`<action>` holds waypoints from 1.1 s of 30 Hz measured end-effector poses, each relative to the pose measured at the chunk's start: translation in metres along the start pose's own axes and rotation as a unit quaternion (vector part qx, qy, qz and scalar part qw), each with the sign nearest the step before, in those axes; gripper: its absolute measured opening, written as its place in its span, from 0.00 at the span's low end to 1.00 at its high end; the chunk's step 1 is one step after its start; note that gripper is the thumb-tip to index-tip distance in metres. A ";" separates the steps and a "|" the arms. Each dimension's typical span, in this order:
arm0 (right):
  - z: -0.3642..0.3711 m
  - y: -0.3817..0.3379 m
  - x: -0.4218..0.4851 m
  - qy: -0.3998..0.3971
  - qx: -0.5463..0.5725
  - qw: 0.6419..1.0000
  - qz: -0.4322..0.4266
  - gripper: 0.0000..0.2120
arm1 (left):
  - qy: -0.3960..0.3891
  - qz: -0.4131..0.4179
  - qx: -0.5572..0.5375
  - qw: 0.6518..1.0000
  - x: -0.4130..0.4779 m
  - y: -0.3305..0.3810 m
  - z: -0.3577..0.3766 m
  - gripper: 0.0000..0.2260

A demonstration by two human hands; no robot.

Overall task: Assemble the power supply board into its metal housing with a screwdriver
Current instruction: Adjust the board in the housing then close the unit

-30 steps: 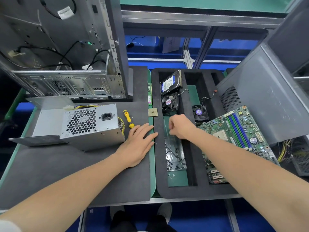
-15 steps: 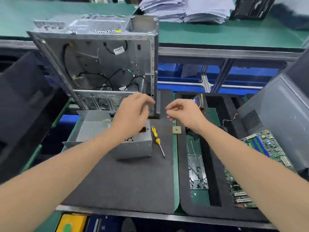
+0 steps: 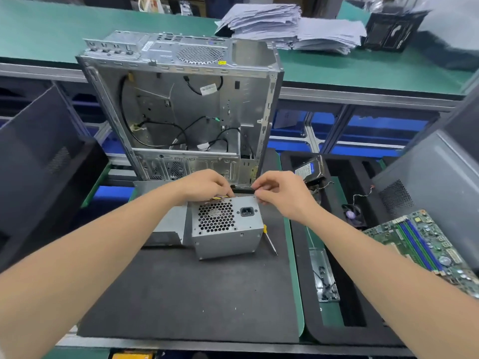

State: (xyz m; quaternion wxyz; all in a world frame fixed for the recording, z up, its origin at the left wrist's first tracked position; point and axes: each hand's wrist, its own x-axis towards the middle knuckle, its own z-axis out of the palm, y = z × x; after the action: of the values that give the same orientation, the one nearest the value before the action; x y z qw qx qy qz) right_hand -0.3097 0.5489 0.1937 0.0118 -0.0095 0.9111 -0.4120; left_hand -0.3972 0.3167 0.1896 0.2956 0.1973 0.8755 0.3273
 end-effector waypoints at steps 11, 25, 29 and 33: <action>0.034 -0.037 0.010 -0.002 -0.106 0.994 -0.005 0.03 | -0.084 0.001 -0.019 0.996 -0.005 -0.022 -0.007 0.07; 0.037 -0.033 0.004 0.007 -0.128 0.990 0.050 0.01 | -0.079 0.023 -0.033 0.996 0.007 -0.023 0.003 0.06; 0.035 -0.033 0.003 0.004 -0.127 0.991 0.045 0.02 | -0.123 0.025 -0.038 0.991 0.006 -0.017 -0.004 0.07; 0.035 -0.033 0.003 0.000 -0.128 0.991 0.047 0.01 | -0.157 0.021 -0.002 0.987 0.008 -0.012 -0.007 0.08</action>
State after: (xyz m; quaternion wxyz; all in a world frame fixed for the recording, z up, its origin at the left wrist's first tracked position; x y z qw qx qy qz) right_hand -0.3111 0.5007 0.1952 0.0299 0.0314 0.9558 -0.2906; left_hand -0.4095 0.3094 0.1823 0.4229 0.2639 0.8133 0.2999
